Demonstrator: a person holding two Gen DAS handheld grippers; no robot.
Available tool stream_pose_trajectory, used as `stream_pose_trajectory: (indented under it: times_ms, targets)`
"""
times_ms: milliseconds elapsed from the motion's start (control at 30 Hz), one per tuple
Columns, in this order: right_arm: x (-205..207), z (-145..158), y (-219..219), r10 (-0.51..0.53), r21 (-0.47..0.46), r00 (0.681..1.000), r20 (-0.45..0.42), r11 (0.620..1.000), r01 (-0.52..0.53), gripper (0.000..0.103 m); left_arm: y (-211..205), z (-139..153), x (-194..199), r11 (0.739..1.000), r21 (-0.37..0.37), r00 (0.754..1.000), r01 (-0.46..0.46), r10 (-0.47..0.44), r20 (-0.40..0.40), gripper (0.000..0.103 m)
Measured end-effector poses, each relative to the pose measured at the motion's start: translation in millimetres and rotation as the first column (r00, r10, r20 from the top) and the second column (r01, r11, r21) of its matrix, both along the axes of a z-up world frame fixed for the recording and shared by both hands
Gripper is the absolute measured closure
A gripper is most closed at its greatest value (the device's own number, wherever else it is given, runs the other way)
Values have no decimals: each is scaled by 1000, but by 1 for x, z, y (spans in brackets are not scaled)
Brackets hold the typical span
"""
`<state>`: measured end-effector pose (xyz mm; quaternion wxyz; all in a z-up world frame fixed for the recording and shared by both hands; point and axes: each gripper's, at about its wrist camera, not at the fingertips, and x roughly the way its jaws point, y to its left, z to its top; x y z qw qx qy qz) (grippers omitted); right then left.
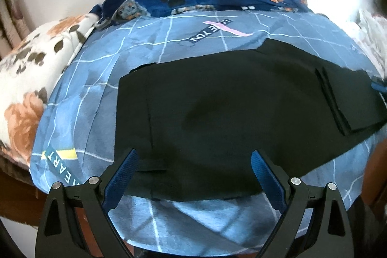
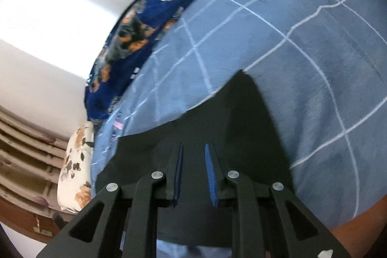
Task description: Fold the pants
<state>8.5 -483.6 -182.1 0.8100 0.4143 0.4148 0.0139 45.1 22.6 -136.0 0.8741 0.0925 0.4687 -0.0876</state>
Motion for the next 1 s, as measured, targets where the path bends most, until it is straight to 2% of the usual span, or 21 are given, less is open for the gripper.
stream_pose_trajectory:
  times_ms: [133,233,300,433,533,667,800,900,967,1000]
  targets:
    - [5,-17,-22,-49,30,999,-17,998,49,84,-10,-1,-4,999,32,1000,27,-27,2,9]
    - [3,-35,-39,-78,93,996,-32,992,80,90,-16,-5,-6,998,50,999,42,-42,-6,9]
    - [-1,-47,-46,-99,155,995,-25,983,101,103,-20,-9,-7,997,61,999,49,-48,-16,9]
    - [-7,-59,-58,-117,238,993,-30,964,120,103,-24,-11,-8,996,72,998,59,-57,-22,9]
    - [-6,-44,-60,-128,209,992,19,970,121,91,-24,-9,-9,996,70,998,58,-57,-14,9]
    - [10,-37,-67,-121,222,992,45,969,109,89,-24,-10,-10,996,68,999,51,-49,-23,9]
    - [28,-47,-74,-104,256,995,14,962,97,92,-24,-11,-11,996,80,999,45,-43,-24,9]
    - [33,-52,-77,-91,257,996,-9,962,90,99,-25,-12,-11,996,78,999,41,-38,-31,9]
    - [29,-55,-80,-91,289,996,-5,953,89,98,-26,-14,-11,996,83,999,42,-40,-36,9]
    - [25,-55,-82,-95,307,995,6,948,89,92,-26,-14,-12,995,86,998,45,-42,-35,9]
